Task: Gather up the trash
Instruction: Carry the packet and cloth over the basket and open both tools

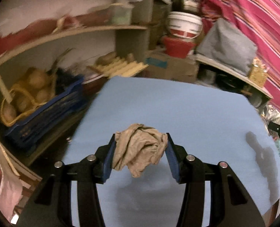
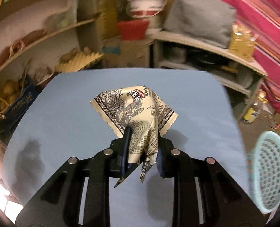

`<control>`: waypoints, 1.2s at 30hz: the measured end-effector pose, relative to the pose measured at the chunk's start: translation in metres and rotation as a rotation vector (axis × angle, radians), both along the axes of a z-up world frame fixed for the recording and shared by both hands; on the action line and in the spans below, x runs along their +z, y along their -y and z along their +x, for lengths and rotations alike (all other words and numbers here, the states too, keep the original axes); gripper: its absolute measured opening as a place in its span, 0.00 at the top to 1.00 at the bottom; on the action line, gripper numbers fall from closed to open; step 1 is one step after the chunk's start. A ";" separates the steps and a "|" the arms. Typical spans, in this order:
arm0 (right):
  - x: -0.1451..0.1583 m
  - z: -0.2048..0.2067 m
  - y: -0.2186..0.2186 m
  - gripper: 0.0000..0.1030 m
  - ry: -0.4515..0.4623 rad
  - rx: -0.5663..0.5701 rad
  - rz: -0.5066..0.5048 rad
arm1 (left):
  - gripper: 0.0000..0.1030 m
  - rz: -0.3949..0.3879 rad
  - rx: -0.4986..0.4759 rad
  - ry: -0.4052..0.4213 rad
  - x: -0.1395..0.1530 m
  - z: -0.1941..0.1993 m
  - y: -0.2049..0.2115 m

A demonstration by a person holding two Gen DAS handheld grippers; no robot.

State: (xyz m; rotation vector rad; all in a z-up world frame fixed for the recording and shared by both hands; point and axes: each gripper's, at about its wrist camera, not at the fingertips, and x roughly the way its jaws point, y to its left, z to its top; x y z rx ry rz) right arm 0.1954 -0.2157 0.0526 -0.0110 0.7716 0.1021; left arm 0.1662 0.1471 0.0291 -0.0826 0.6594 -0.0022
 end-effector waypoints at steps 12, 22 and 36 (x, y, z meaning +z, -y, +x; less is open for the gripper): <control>0.007 -0.092 0.212 0.76 0.097 -0.247 0.042 | 0.52 -0.003 -0.175 0.044 0.026 -0.003 0.187; -0.009 -0.123 0.303 0.76 0.064 -0.371 0.096 | 0.52 -0.006 -0.319 0.062 0.022 0.005 0.316; -0.043 -0.123 0.337 0.75 -0.006 -0.396 0.087 | 0.52 -0.018 -0.547 0.029 -0.010 0.012 0.482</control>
